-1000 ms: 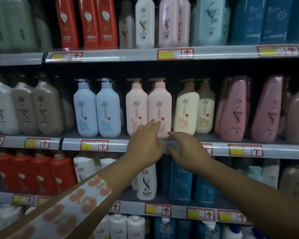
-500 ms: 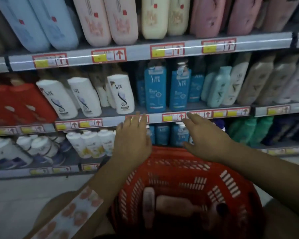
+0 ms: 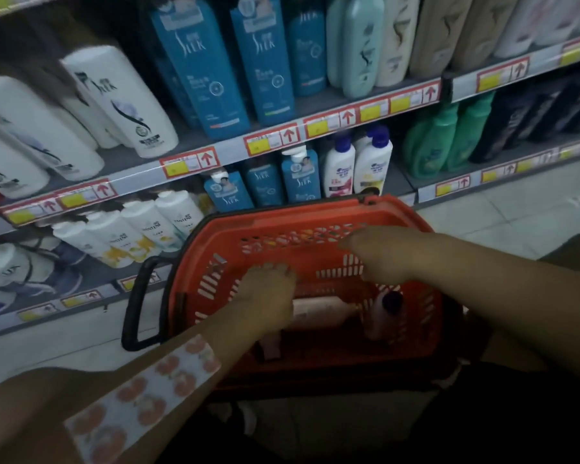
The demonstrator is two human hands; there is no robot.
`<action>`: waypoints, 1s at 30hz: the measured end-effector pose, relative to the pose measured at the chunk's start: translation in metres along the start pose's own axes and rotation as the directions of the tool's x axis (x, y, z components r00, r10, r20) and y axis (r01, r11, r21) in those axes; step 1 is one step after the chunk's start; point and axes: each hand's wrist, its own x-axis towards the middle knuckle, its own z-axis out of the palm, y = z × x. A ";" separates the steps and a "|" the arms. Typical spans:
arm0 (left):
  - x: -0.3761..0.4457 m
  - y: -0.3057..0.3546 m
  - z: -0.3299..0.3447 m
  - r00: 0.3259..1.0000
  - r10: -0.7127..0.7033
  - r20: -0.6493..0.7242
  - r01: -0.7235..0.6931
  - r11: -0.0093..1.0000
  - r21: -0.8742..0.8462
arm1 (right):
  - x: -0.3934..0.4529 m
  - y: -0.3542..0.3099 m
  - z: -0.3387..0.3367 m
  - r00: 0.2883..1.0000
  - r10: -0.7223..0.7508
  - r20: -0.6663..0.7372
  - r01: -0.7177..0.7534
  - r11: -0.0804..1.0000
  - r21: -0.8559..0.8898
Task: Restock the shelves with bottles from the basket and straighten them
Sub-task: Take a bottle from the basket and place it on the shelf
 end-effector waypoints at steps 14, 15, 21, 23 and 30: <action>0.143 0.169 0.088 0.963 0.120 0.242 0.013 0.874 -0.485 | 0.009 0.056 0.048 0.984 0.053 0.172 -0.065 0.996 0.062; 0.145 0.171 0.089 0.967 0.131 0.217 -0.019 0.890 -0.455 | 0.010 0.060 0.047 0.985 0.059 0.163 -0.072 0.995 0.072; 0.132 0.150 0.060 0.976 0.209 0.061 -0.148 0.842 -0.518 | 0.013 0.077 0.043 0.981 0.082 0.177 -0.103 0.988 0.117; 0.120 0.131 0.053 0.978 0.207 -0.001 -0.169 0.799 -0.578 | 0.015 0.078 0.044 0.979 0.085 0.184 -0.109 0.986 0.124; 0.079 0.071 -0.025 0.966 0.233 -0.115 -0.250 0.715 -0.653 | 0.022 0.074 0.055 0.964 0.020 0.266 -0.059 0.989 0.138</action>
